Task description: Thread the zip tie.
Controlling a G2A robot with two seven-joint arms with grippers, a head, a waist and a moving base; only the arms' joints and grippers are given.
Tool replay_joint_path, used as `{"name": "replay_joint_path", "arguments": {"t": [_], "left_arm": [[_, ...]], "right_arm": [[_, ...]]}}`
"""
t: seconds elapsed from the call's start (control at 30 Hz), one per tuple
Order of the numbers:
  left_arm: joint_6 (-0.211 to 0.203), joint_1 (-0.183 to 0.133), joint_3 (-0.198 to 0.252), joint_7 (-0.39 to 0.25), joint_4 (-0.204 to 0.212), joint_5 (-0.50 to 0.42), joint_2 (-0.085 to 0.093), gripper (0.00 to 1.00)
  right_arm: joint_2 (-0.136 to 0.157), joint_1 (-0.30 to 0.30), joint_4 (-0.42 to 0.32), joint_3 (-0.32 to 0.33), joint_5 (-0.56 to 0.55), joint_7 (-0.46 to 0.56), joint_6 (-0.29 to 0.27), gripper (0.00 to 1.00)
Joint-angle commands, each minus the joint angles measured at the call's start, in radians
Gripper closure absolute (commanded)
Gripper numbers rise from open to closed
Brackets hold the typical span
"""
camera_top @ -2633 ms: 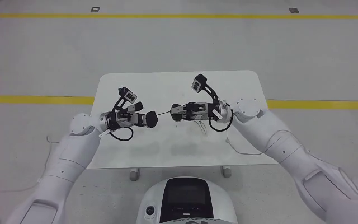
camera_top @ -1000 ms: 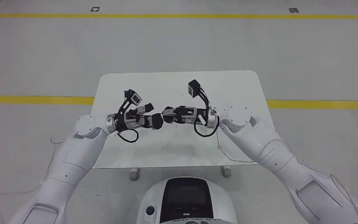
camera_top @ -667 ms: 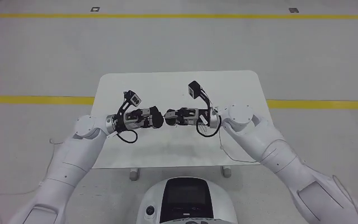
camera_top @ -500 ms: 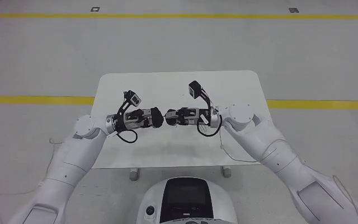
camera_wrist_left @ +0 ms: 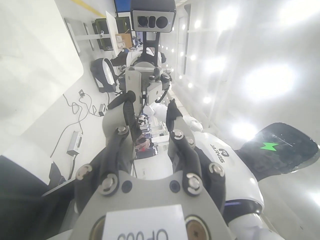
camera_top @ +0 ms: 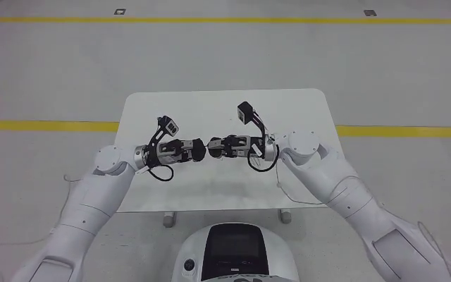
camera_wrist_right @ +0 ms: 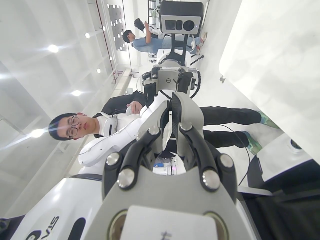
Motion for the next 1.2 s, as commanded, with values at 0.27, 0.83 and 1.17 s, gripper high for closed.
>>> {"name": "replay_joint_path", "arguments": {"t": [0.27,0.83,1.17], "left_arm": [[0.0,-0.004,0.004,-0.004,0.007,-0.001,-0.001,0.83],[0.003,-0.014,0.011,-0.016,0.022,-0.008,-0.004,1.0],[0.005,-0.016,0.006,-0.026,0.032,-0.01,-0.003,1.0]], "right_arm": [[-0.009,-0.004,0.005,0.007,-0.011,0.015,0.016,1.0],[-0.02,-0.01,0.015,0.037,-0.022,0.028,0.017,0.0],[-0.015,-0.029,0.006,0.078,-0.017,0.035,0.015,0.0]]}}
